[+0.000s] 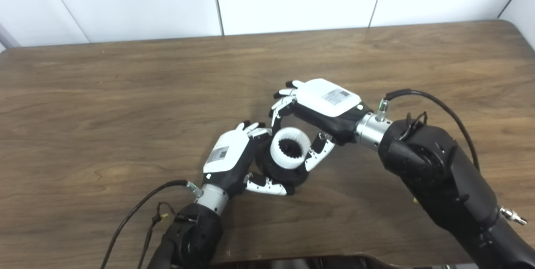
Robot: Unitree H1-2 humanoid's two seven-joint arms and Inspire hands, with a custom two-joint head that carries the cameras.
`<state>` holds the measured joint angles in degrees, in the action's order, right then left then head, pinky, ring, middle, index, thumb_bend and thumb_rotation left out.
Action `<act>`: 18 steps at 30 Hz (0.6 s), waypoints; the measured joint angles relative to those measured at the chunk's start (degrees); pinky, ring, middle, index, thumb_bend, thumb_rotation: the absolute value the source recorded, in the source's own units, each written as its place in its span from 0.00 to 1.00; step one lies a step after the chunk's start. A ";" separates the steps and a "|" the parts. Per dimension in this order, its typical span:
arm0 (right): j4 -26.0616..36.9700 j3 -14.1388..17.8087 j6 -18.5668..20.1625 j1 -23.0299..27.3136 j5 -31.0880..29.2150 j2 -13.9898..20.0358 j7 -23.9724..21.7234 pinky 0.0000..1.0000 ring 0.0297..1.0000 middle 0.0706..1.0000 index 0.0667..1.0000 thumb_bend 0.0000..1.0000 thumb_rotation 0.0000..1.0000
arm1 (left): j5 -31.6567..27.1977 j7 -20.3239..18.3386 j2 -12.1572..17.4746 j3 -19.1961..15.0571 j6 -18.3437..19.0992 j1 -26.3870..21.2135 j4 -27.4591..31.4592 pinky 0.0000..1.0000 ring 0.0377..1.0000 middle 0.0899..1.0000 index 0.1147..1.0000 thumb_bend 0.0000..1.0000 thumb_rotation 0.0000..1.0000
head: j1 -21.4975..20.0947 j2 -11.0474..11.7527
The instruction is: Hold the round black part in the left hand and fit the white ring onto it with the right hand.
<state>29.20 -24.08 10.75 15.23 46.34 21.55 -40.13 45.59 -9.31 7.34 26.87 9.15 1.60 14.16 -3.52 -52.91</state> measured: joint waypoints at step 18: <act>-1.54 0.18 -1.66 -0.09 0.19 -0.90 -0.01 0.99 0.90 0.76 0.44 0.53 0.14 | 0.24 0.04 -0.28 0.02 0.04 0.06 0.02 1.00 0.91 0.78 0.41 0.52 0.05 | -0.18 -0.09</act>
<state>27.65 -23.91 9.08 15.14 46.52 20.65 -40.14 45.83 -9.28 7.06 26.89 9.18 1.66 14.17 -3.69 -53.00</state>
